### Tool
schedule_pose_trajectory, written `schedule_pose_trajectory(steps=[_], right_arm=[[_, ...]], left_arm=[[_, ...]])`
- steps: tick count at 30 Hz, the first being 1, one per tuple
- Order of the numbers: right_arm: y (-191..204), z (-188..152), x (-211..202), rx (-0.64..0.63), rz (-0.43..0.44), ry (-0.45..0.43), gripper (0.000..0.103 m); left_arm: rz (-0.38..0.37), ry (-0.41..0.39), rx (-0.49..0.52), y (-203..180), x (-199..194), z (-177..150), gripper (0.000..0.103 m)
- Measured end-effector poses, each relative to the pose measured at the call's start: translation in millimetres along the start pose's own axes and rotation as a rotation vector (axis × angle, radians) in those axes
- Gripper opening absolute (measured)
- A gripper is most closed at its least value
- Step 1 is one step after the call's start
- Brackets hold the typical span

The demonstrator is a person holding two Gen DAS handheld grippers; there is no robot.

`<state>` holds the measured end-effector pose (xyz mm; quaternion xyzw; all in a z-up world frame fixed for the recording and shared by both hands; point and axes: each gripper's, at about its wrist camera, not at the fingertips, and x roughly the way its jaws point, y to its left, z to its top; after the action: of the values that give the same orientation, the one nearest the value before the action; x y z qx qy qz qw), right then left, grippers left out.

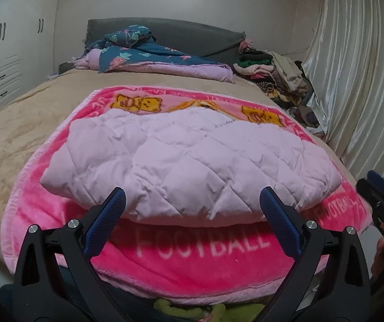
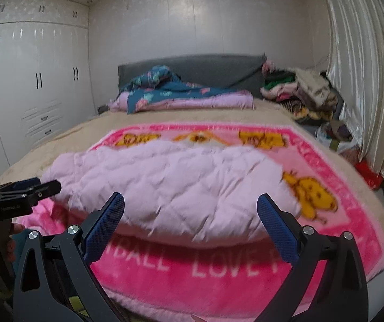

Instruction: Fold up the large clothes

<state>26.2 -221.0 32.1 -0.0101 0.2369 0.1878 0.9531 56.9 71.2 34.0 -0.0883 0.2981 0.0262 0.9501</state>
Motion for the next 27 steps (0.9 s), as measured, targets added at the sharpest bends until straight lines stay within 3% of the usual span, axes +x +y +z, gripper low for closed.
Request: schedule_pose_trajectory(steps=[9, 27], right_arm=[[12, -9, 22, 0.017, 0.034, 0.059, 0.099], [14, -10, 27, -0.001, 0.035, 0.076, 0.099]], left_arm=[[-0.009, 0.040, 0.002, 0, 11, -11, 0.094], [0.000, 0.038, -0.003, 2, 12, -12, 0.094]])
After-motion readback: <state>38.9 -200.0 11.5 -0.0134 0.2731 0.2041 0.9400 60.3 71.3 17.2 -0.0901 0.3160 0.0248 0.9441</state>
